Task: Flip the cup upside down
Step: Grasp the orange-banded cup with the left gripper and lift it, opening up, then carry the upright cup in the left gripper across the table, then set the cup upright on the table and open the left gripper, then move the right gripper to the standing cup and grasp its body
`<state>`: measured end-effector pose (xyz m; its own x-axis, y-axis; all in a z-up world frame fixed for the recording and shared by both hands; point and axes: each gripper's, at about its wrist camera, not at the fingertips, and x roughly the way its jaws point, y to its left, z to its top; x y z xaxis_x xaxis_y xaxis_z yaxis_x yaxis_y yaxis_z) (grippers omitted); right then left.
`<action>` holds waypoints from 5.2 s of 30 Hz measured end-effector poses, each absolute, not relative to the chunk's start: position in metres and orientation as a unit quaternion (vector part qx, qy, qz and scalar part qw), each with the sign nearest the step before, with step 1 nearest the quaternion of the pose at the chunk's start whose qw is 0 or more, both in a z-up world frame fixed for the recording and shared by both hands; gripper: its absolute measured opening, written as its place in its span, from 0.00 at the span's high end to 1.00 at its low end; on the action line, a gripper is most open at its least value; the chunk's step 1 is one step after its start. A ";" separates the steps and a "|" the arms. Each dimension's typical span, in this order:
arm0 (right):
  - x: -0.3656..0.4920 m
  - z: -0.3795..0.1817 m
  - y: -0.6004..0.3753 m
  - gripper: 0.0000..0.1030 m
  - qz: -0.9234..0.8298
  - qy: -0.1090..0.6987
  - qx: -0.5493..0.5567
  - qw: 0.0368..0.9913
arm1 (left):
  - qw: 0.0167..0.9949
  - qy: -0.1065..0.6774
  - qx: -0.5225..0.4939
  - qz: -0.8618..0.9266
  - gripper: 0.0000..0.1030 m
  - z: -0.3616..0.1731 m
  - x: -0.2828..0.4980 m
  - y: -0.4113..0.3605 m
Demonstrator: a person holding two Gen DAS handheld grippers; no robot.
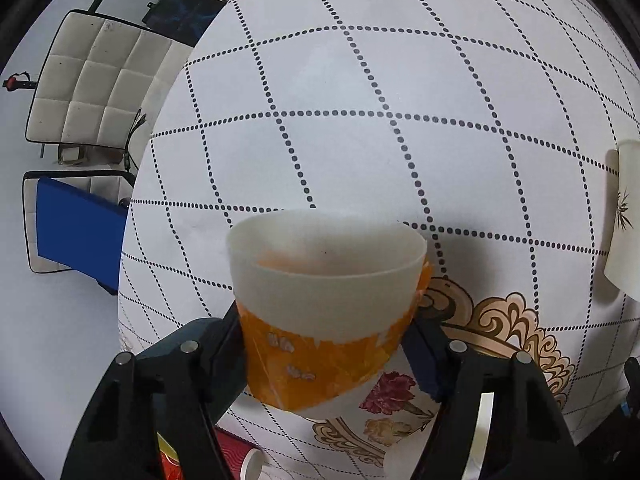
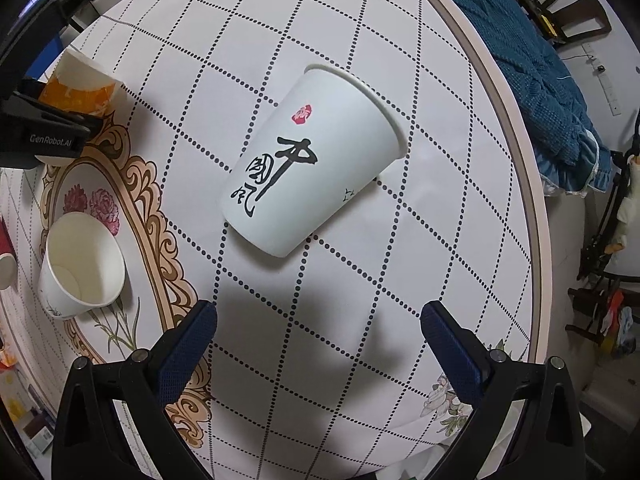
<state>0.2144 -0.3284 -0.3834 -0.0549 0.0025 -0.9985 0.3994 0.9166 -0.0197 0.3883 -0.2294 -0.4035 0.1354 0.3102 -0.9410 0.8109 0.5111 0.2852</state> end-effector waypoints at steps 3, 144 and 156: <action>0.216 -0.383 -0.328 0.00 -0.149 0.711 0.142 0.673 | 0.613 0.622 0.444 -0.201 0.33 -0.401 0.390 -0.230; 0.061 -0.280 -0.114 0.00 0.101 0.660 0.036 0.744 | 0.730 0.673 -0.025 0.118 0.16 -0.270 0.052 0.129; 0.078 -0.286 -0.046 0.00 0.086 0.668 0.064 0.736 | 0.728 0.678 -0.011 0.102 0.16 -0.296 0.071 0.180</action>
<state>0.0783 -0.0458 -0.2859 0.0915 0.2120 -0.9730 -0.0420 0.9770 0.2089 0.0711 0.1799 -0.2960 0.0593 0.1324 -0.9894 -0.1632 0.9791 0.1213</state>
